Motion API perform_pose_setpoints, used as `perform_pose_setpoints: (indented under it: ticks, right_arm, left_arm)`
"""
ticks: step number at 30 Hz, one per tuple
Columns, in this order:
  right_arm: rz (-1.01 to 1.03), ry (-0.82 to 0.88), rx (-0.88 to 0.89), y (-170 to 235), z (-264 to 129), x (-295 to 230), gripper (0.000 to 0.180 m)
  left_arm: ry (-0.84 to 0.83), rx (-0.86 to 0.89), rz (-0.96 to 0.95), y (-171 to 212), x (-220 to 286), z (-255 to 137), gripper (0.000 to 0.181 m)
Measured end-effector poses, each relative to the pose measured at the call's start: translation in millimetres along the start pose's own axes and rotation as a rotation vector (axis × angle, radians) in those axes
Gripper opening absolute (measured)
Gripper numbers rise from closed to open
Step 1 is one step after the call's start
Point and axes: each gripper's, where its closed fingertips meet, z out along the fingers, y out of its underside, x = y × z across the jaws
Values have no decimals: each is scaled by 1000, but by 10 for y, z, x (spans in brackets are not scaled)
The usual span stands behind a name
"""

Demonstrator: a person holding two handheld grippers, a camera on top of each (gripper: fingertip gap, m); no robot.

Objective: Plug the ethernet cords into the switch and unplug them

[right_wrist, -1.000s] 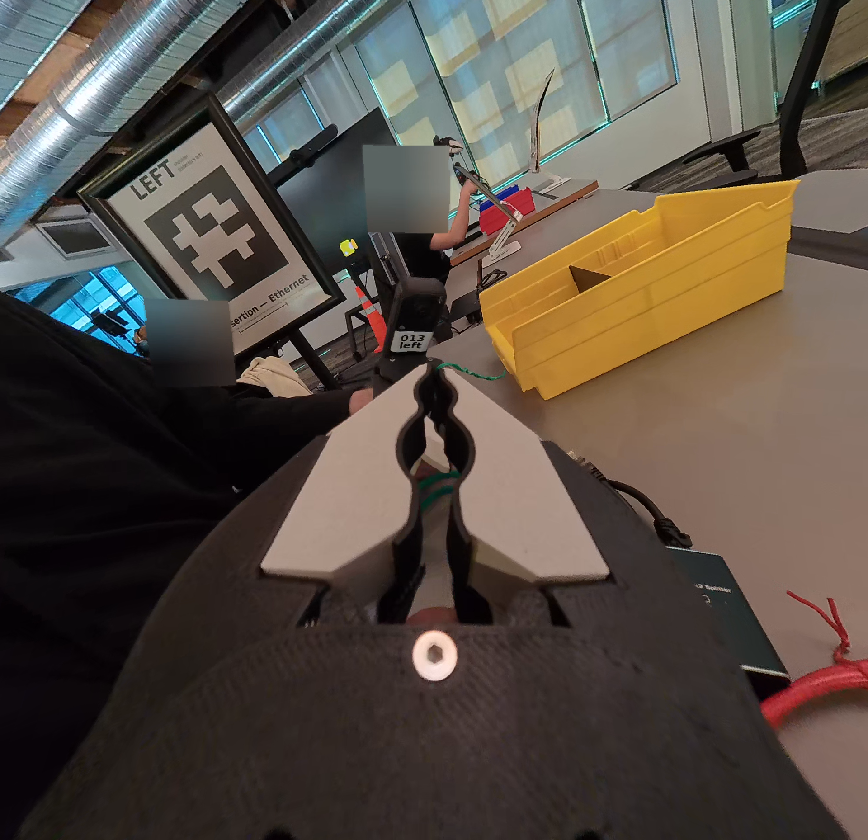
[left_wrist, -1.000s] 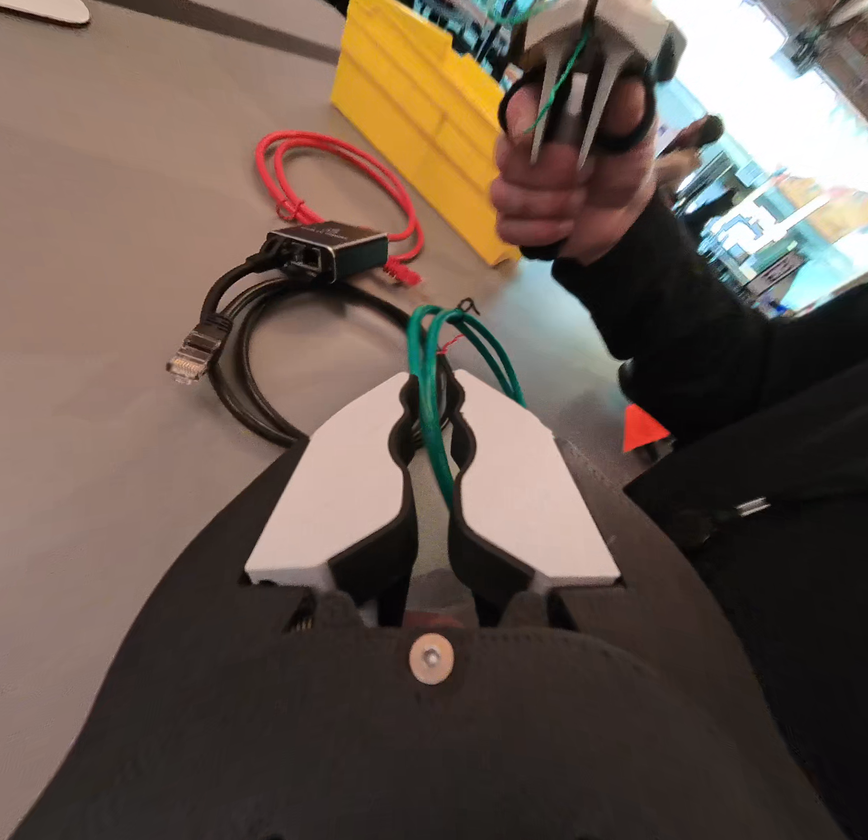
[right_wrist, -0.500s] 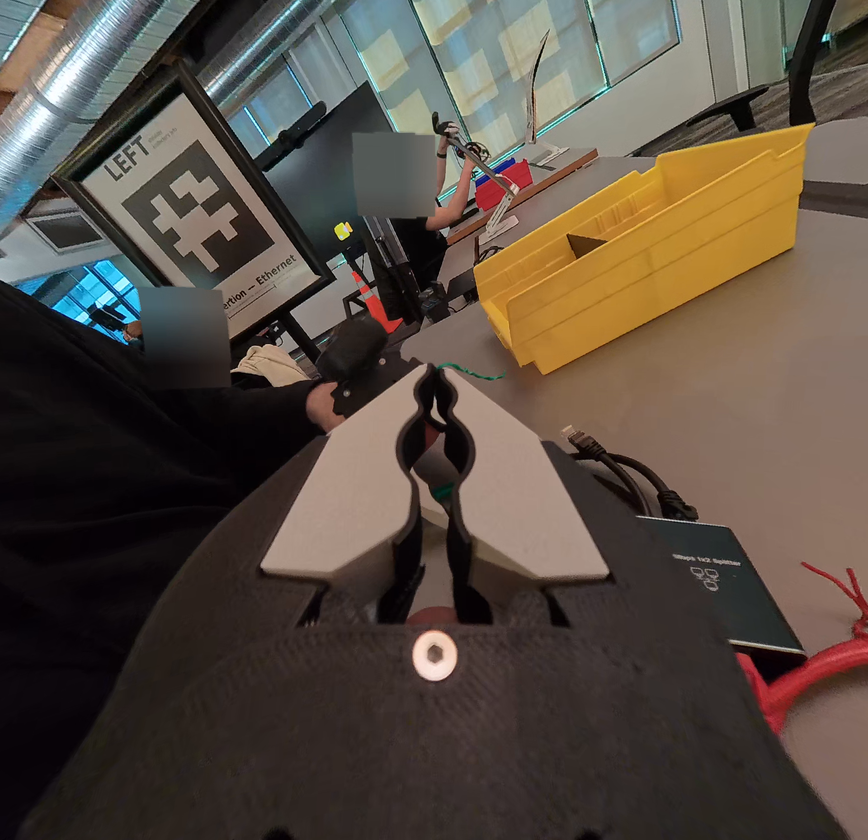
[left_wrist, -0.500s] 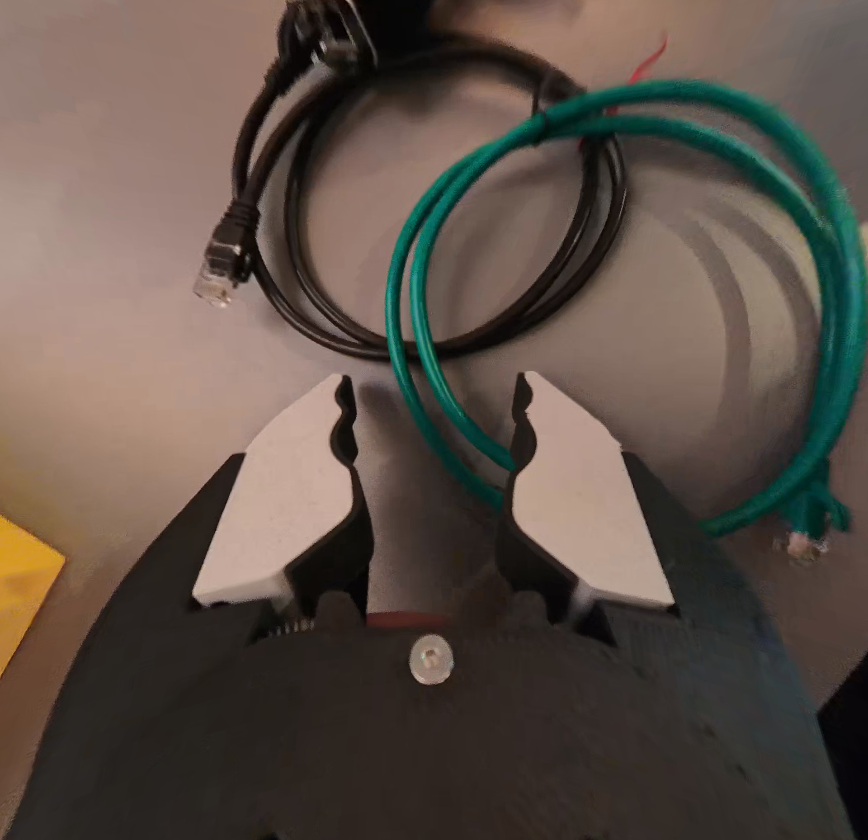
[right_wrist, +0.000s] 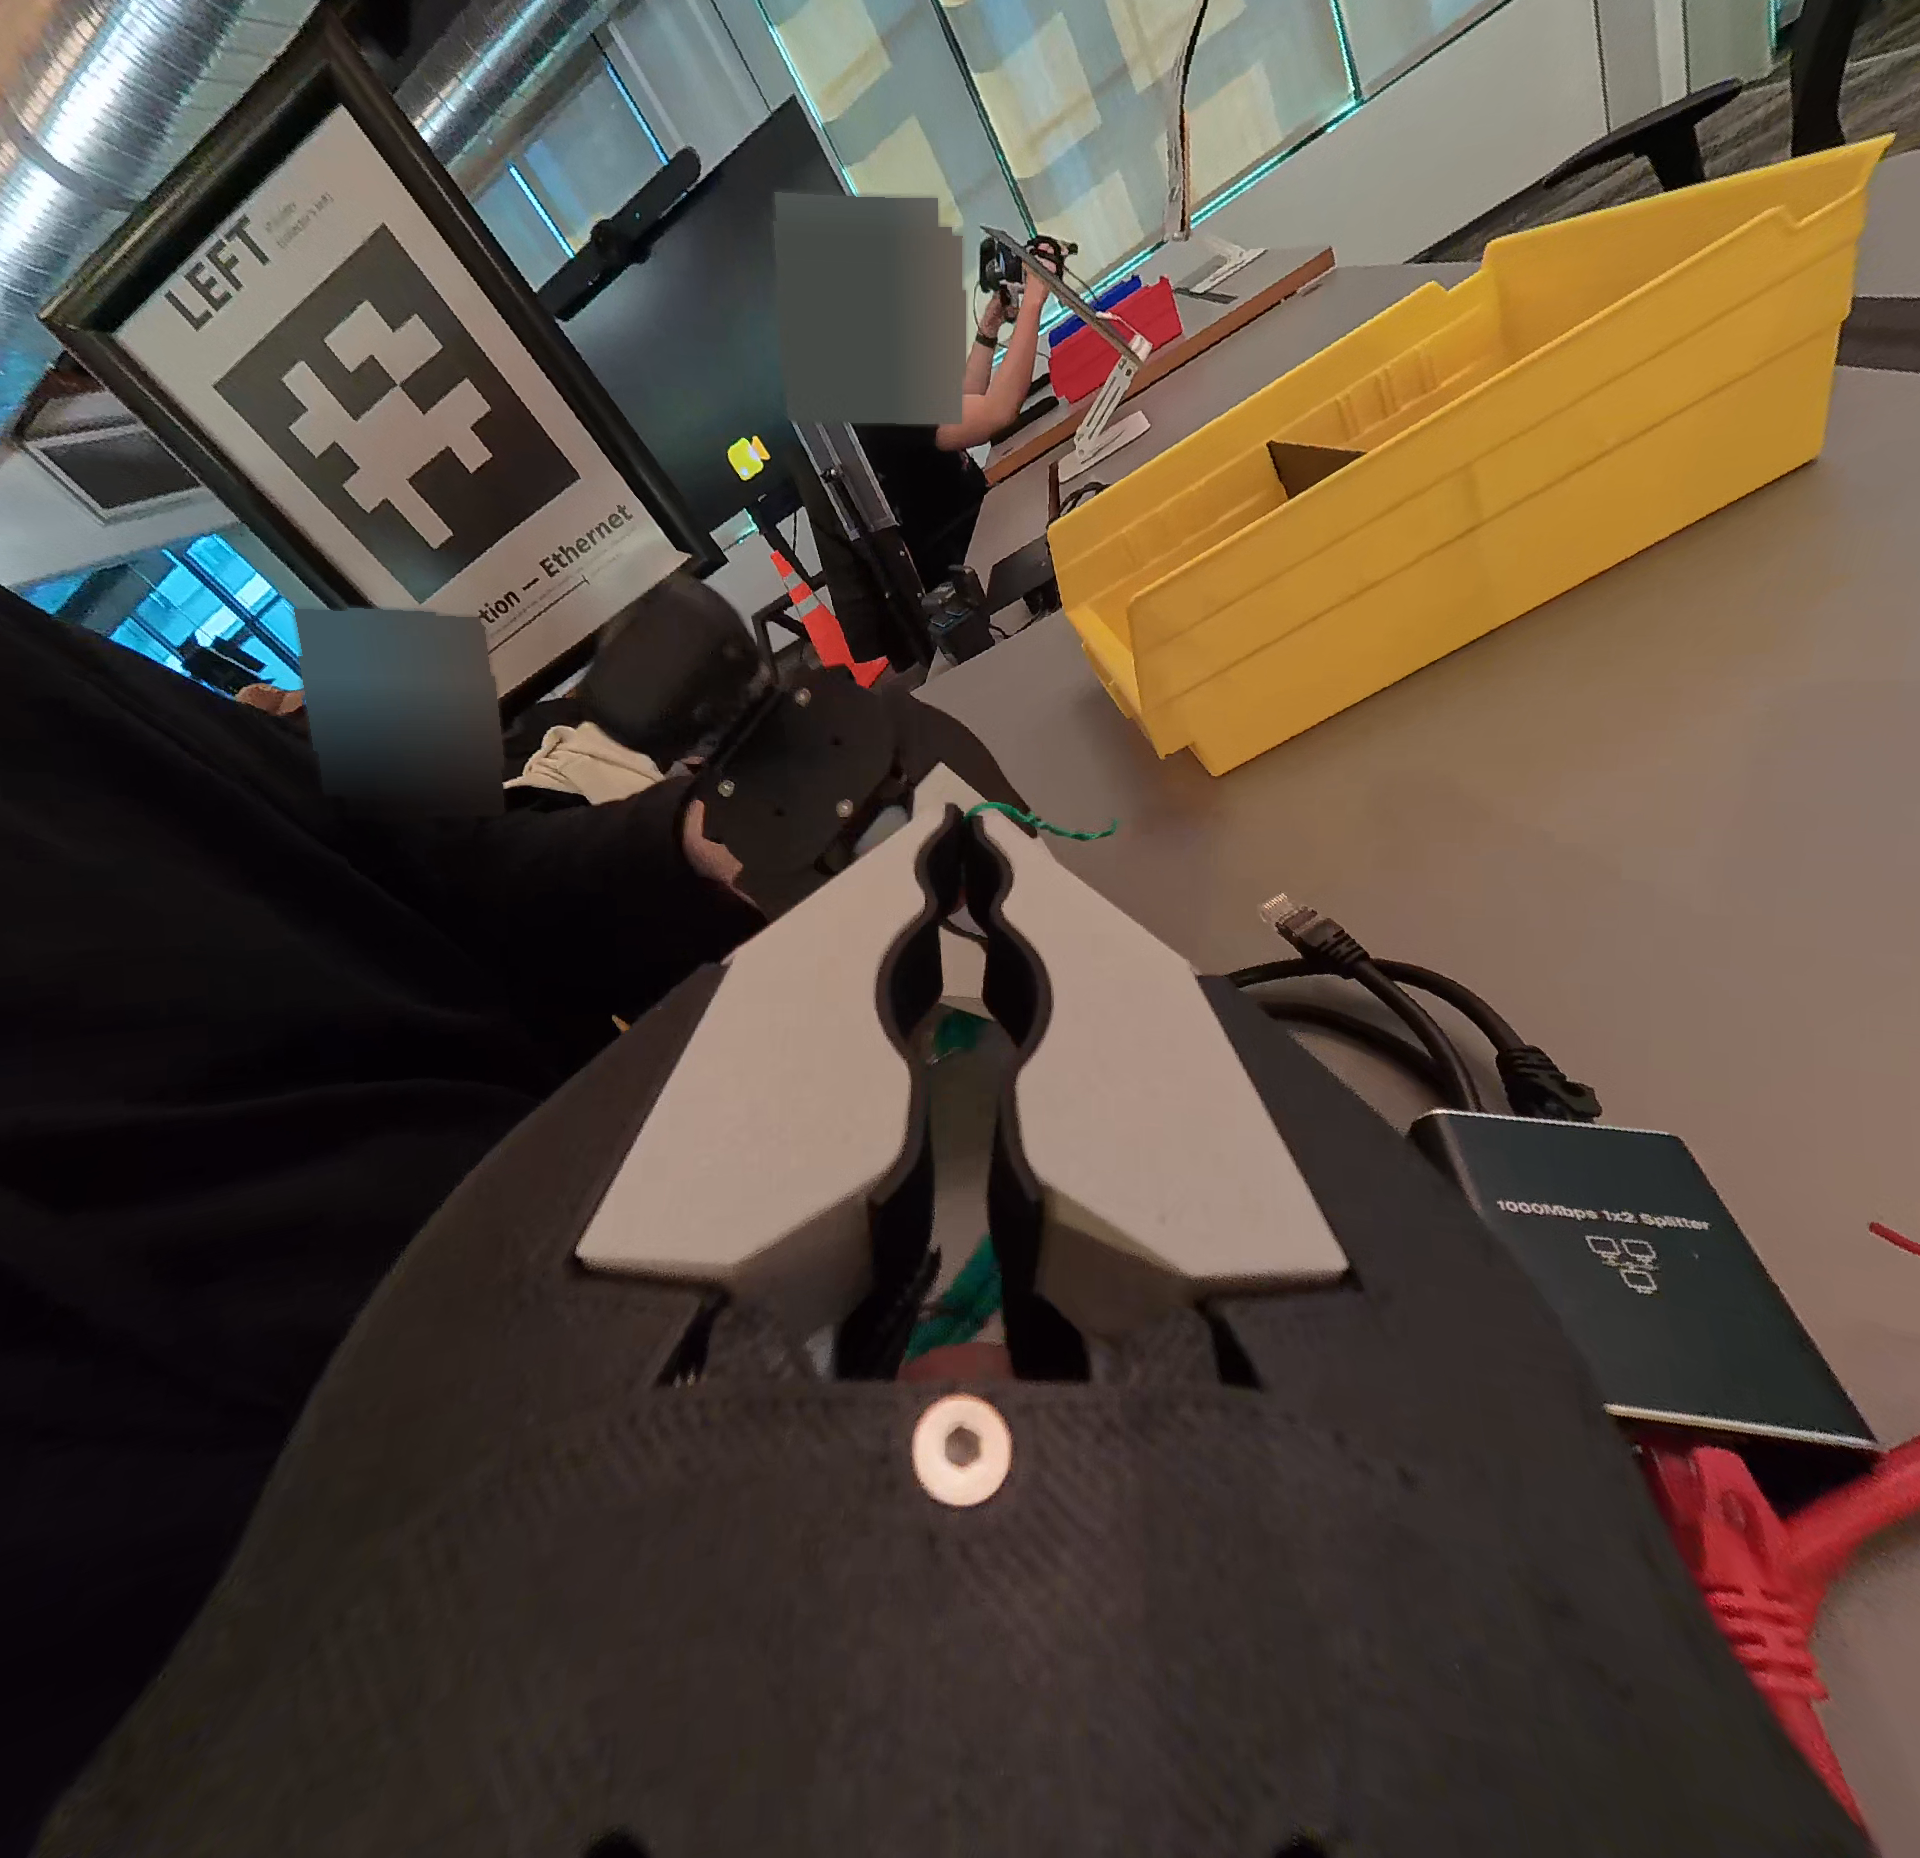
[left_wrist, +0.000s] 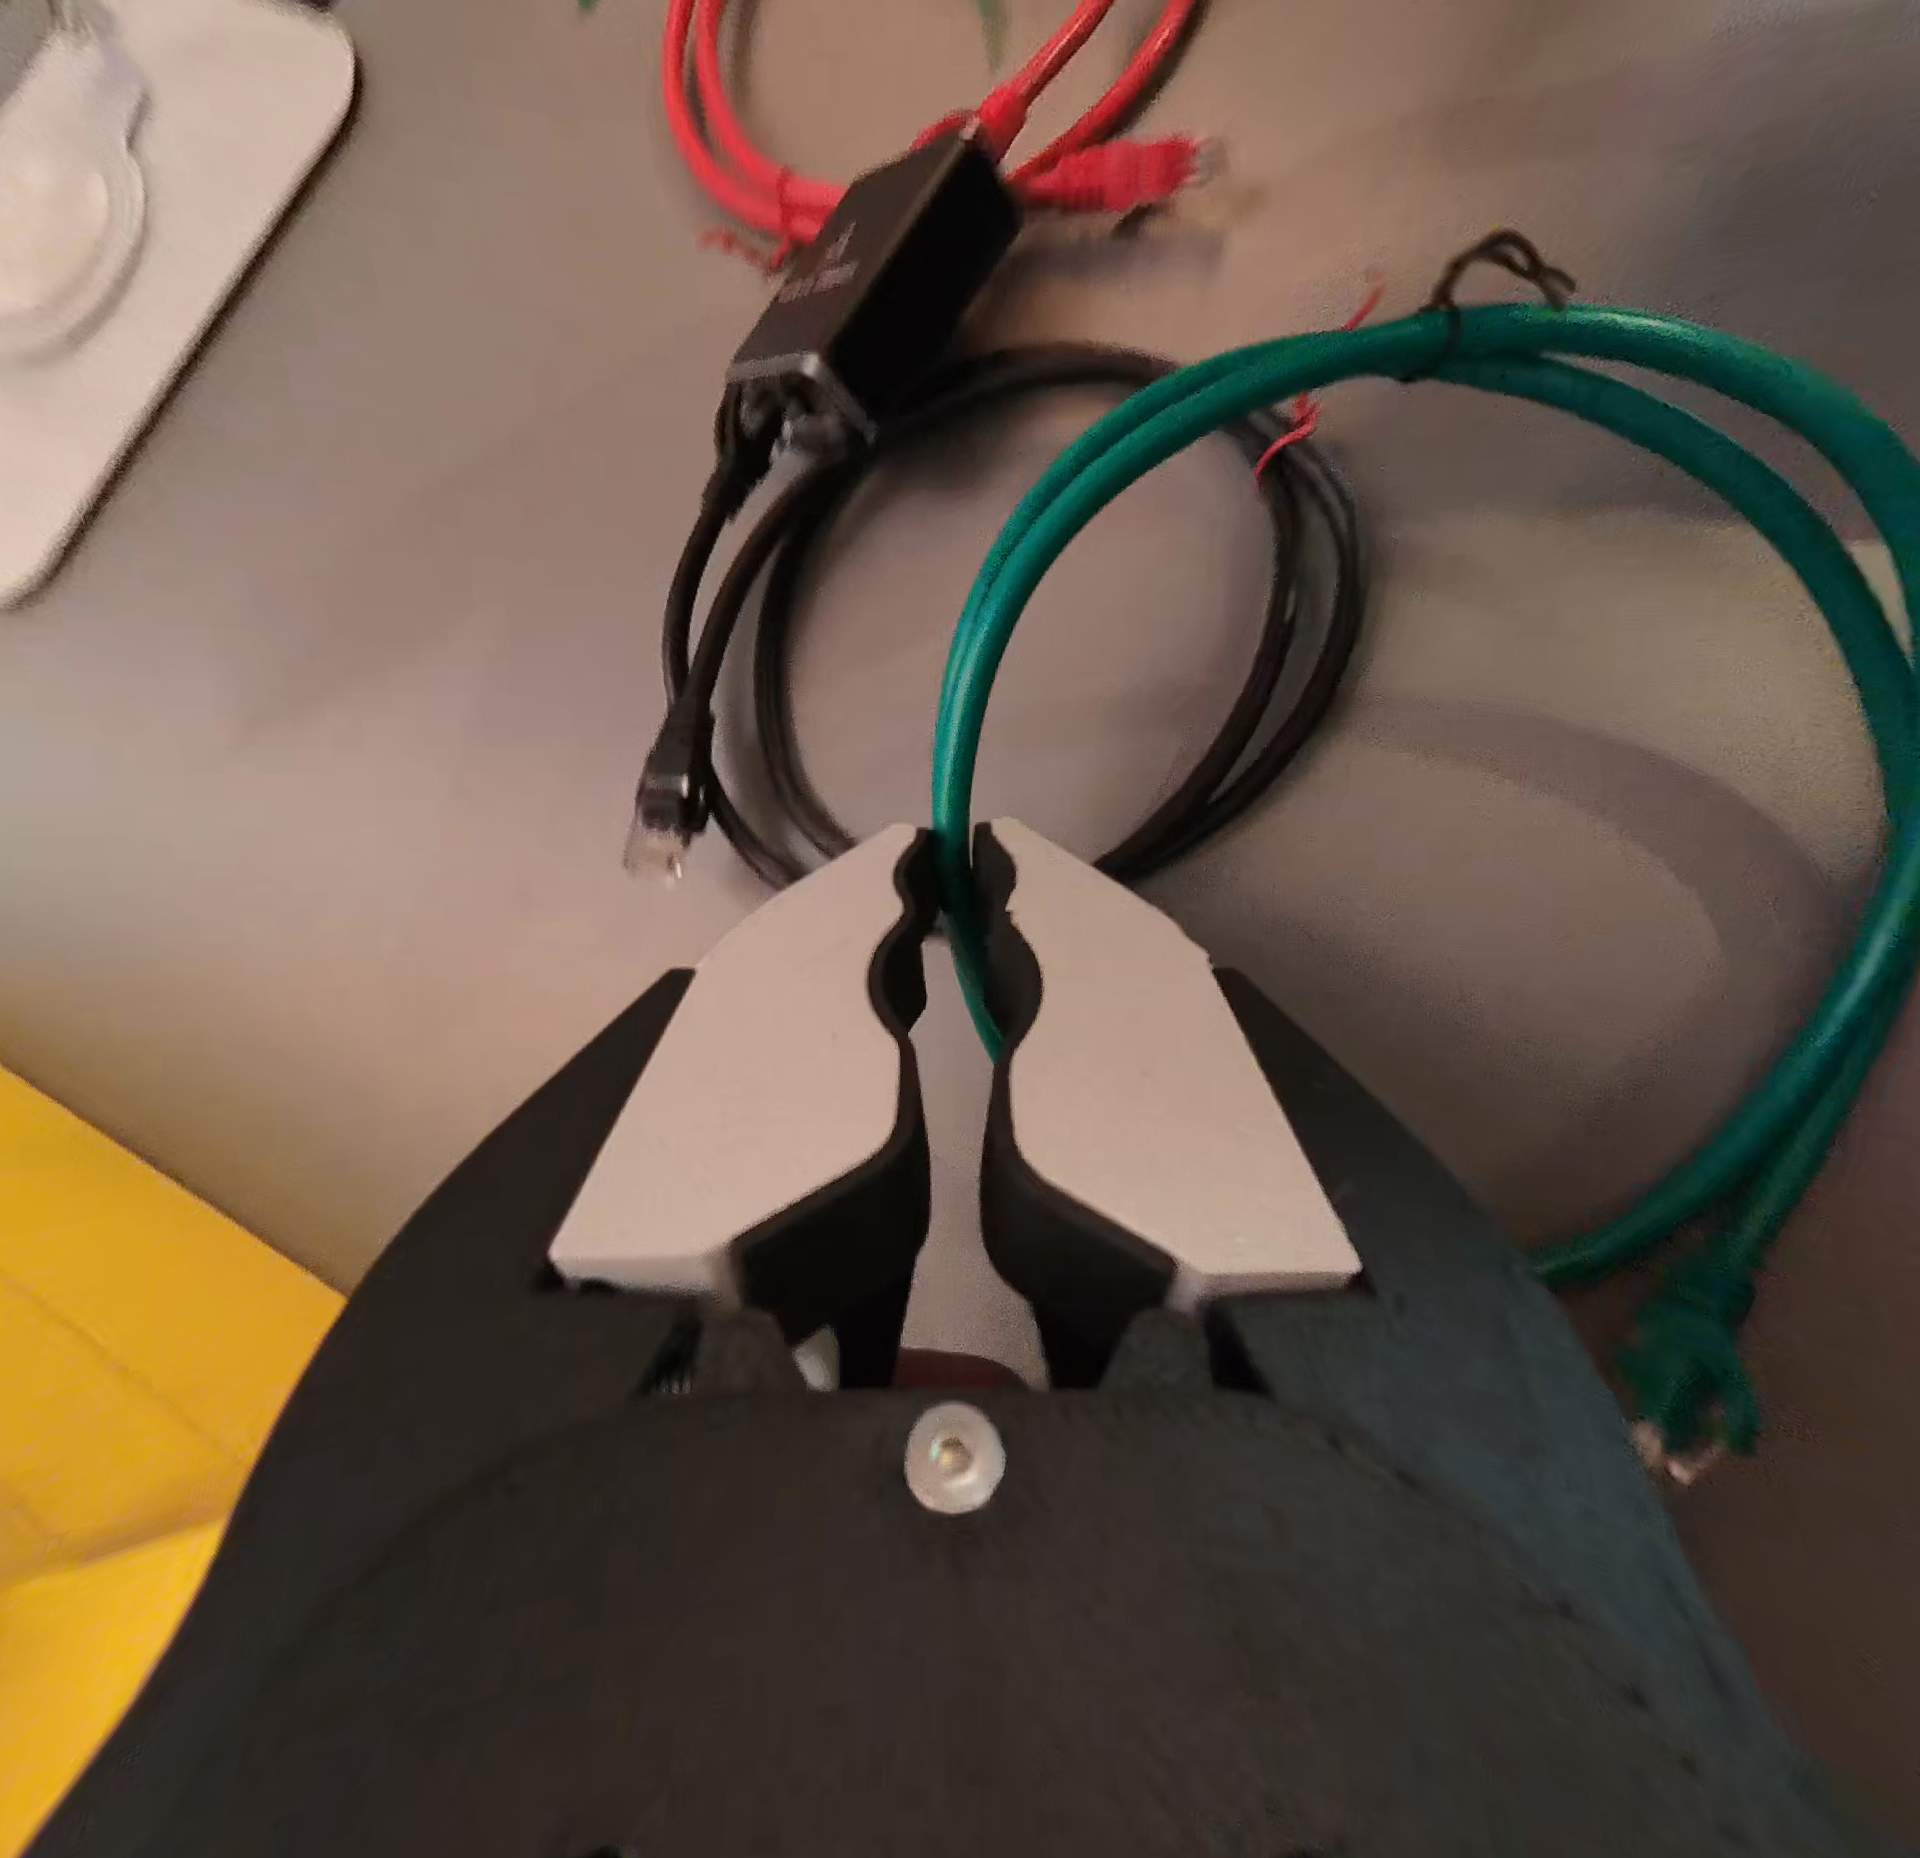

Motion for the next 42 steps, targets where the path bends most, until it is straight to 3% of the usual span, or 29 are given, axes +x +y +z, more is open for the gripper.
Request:
perform_pose_setpoints:
  ticks: [1,8,21,32,42]
  right_arm:
    - [-2,3,-8,16,5,5,0]
    - [-137,74,-157,225,108,21,0]
    - [-307,293,-479,702,294,262,0]
    - [-312,364,-491,741,287,398,0]
    - [-325,383,-486,766,273,471,0]
  left_arm:
    - [-15,2,33,-54,-22,11,6]
    - [-39,72,108,-283,-139,258,6]
    - [-126,213,132,-377,-149,241,7]
    - [-181,205,163,-337,-174,281,11]
    - [-228,179,182,-300,-287,259,42]
